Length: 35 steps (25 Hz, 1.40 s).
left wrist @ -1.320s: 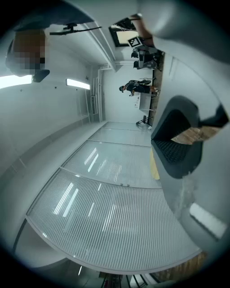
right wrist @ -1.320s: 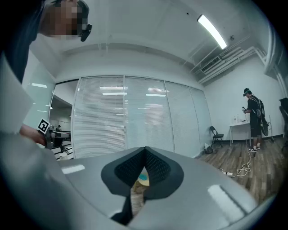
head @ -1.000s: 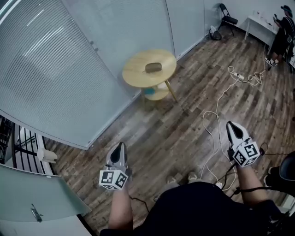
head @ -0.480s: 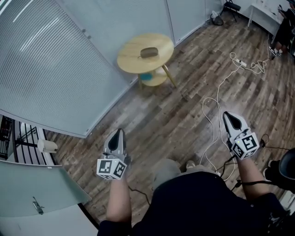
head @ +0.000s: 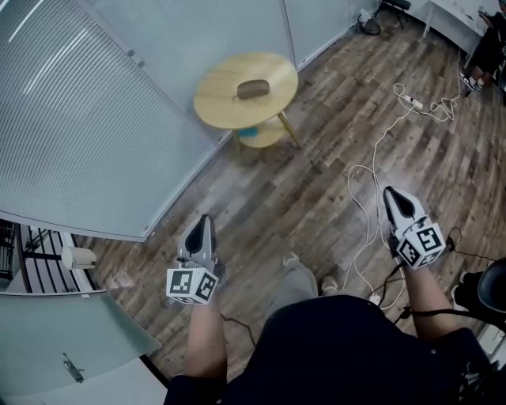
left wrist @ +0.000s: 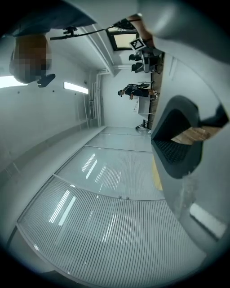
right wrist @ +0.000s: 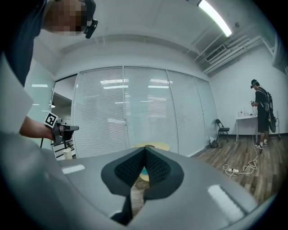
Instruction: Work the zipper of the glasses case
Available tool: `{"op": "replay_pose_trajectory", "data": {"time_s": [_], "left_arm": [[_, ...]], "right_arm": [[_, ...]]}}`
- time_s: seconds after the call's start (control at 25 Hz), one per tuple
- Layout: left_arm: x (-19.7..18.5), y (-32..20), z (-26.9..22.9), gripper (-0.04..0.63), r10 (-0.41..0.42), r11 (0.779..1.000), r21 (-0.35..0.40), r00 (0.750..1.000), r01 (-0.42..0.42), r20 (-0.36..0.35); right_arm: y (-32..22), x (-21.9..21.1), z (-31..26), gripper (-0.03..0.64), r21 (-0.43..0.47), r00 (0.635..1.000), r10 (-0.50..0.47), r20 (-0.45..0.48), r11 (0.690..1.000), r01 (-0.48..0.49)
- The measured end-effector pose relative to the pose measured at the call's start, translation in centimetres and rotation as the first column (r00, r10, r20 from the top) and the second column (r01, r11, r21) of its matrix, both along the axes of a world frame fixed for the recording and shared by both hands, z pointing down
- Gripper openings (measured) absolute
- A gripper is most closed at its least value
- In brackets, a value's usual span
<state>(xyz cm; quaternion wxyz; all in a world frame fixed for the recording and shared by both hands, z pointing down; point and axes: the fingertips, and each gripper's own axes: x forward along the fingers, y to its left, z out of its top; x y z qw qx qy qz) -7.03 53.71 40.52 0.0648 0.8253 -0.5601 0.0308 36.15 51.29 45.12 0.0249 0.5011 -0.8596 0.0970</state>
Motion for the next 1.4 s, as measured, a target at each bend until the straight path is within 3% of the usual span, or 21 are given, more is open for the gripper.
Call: {"op": "replay_pose_trajectory", "data": {"time_s": [0.16,0.36,0.64,0.92,1.4], "left_arm": [[-1.9,-4.8,0.8,0.003,0.017,1.0,-0.02,1.0,-0.017,-0.006],[-3.3,-10.0,0.0,0.003,0.075,0.997,0.027,0.997,-0.075,0.009],[-5.5,-16.3,0.9,0.003,0.152,0.988,0.037,0.988,-0.153,0.021],[-6.2,-20.4,1.9,0.003,0.149,0.989,0.019,0.989,-0.149,0.002],[-7.1,-32.2,1.2,0.003,0.041,0.999,-0.007,0.999,-0.041,-0.003]], "right_arm": [[-3.7,-2.3,-0.7,0.005,0.011,1.0,0.01,-0.011,1.0,-0.01],[-6.7,-4.1,-0.8,0.005,0.007,0.999,0.05,0.004,0.999,-0.05],[-11.3,-8.2,-2.0,0.005,0.025,0.996,0.092,0.005,0.995,-0.092],[-15.8,-10.3,-1.6,0.005,0.016,0.999,0.021,-0.026,1.0,-0.02],[-33.0,-13.3,-1.3,0.005,0.004,0.992,-0.123,0.011,0.992,0.122]]}}
